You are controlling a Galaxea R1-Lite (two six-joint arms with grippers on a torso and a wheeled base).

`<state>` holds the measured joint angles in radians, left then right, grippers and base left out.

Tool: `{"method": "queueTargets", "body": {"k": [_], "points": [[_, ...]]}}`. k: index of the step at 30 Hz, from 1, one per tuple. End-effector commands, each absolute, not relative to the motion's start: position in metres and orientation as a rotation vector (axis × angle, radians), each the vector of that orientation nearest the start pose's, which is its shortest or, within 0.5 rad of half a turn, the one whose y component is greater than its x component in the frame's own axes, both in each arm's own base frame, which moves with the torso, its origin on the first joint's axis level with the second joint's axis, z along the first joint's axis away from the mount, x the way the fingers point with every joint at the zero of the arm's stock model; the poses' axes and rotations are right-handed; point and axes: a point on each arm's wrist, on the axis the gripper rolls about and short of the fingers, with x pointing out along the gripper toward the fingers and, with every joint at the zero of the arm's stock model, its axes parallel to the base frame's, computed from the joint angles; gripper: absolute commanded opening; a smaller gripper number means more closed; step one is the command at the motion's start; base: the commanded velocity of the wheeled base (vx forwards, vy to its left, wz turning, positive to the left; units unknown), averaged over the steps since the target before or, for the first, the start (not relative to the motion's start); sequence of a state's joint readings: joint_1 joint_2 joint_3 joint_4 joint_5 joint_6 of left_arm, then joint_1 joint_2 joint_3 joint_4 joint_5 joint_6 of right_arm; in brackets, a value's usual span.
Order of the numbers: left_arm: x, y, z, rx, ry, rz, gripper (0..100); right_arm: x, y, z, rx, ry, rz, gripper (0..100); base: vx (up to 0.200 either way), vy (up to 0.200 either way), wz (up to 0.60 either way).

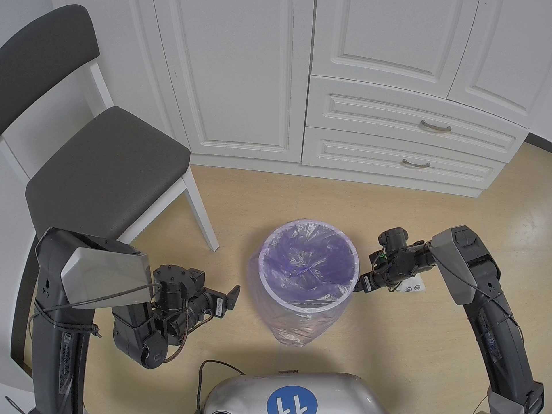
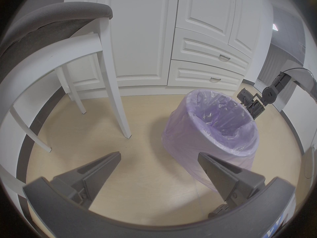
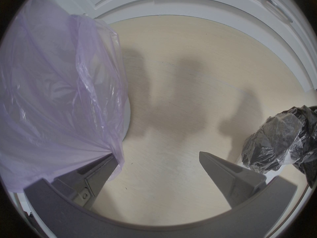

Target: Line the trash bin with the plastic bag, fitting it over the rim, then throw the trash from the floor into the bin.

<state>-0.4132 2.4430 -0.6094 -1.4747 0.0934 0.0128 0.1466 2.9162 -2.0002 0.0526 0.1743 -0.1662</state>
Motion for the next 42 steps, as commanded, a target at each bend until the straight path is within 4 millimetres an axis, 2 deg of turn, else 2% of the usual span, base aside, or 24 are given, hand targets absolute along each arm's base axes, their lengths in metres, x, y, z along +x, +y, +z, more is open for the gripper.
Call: {"method": "queueTargets", "body": {"k": [1, 4, 6, 9, 13, 17, 22, 23, 24, 25, 26, 27, 28, 30, 31, 33, 39, 41, 42], "points": [[0.322, -0.139, -0.032, 0.105, 0.354, -0.319, 100, 0.512, 0.080, -0.113, -0.131, 0.927, 0.370, 100, 0.000, 0.000, 0.00], [0.319, -0.137, -0.029, 0.111, 0.358, -0.300, 100, 0.517, 0.080, -0.096, -0.109, 0.873, 0.350, 100, 0.000, 0.000, 0.00], [0.316, -0.136, -0.022, 0.118, 0.348, -0.273, 100, 0.511, 0.080, -0.077, -0.086, 0.871, 0.344, 100, 0.000, 0.000, 0.00], [0.312, -0.134, -0.010, 0.114, 0.333, -0.270, 100, 0.502, 0.077, -0.059, -0.079, 0.858, 0.352, 100, 0.000, 0.000, 0.00], [0.298, -0.127, 0.012, 0.121, 0.312, -0.269, 100, 0.487, 0.069, -0.026, -0.063, 0.782, 0.385, 100, 0.000, 0.000, 0.00], [0.282, -0.121, 0.023, 0.162, 0.324, -0.279, 100, 0.468, 0.066, 0.001, -0.075, 0.748, 0.378, 100, 0.000, 0.000, 0.00], [0.271, -0.116, 0.033, 0.162, 0.318, -0.268, 100, 0.432, 0.045, 0.038, -0.154, 0.692, 0.337, 100, 0.000, 0.000, 0.00], [0.268, -0.114, 0.033, 0.165, 0.323, -0.260, 100, 0.420, 0.042, 0.048, -0.164, 0.668, 0.331, 100, 0.000, 0.000, 0.00], [0.268, -0.114, 0.033, 0.166, 0.325, -0.259, 100, 0.419, 0.042, 0.049, -0.164, 0.667, 0.331, 100, 0.000, 0.000, 0.00], [0.264, -0.112, 0.033, 0.170, 0.330, -0.244, 100, 0.401, 0.040, 0.061, -0.169, 0.636, 0.325, 100, 0.000, 0.000, 0.00], [0.264, -0.112, 0.033, 0.171, 0.330, -0.241, 100, 0.399, 0.040, 0.063, -0.170, 0.630, 0.324, 100, 0.000, 0.000, 0.00], [0.262, -0.110, 0.037, 0.174, 0.322, -0.212, 100, 0.382, 0.039, 0.075, -0.180, 0.602, 0.300, 100, 0.000, 0.000, 0.00], [0.260, -0.110, 0.040, 0.175, 0.316, -0.201, 100, 0.373, 0.039, 0.080, -0.185, 0.587, 0.284, 100, 0.000, 0.000, 0.00], [0.258, -0.109, 0.043, 0.176, 0.312, -0.189, 100, 0.363, 0.040, 0.087, -0.190, 0.570, 0.267, 100, 0.000, 0.000, 0.00], [0.253, -0.107, 0.046, 0.183, 0.322, -0.175, 100, 0.347, 0.040, 0.094, -0.194, 0.551, 0.233, 100, 0.000, 0.000, 0.00], [0.247, -0.104, 0.053, 0.184, 0.320, -0.171, 100, 0.334, 0.044, 0.095, -0.178, 0.548, 0.200, 100, 0.000, 0.000, 0.00], [0.227, -0.096, 0.072, 0.146, 0.314, -0.168, 100, 0.316, 0.047, 0.105, -0.097, 0.514, 0.083, 100, 0.000, 0.000, 0.00], [0.221, -0.097, 0.078, 0.125, 0.296, -0.176, 100, 0.307, 0.045, 0.109, -0.084, 0.508, 0.066, 100, 0.000, 0.000, 0.00], [0.216, -0.096, 0.083, 0.105, 0.278, -0.182, 100, 0.296, 0.043, 0.113, -0.078, 0.502, 0.058, 100, 0.000, 0.000, 0.00]]}}
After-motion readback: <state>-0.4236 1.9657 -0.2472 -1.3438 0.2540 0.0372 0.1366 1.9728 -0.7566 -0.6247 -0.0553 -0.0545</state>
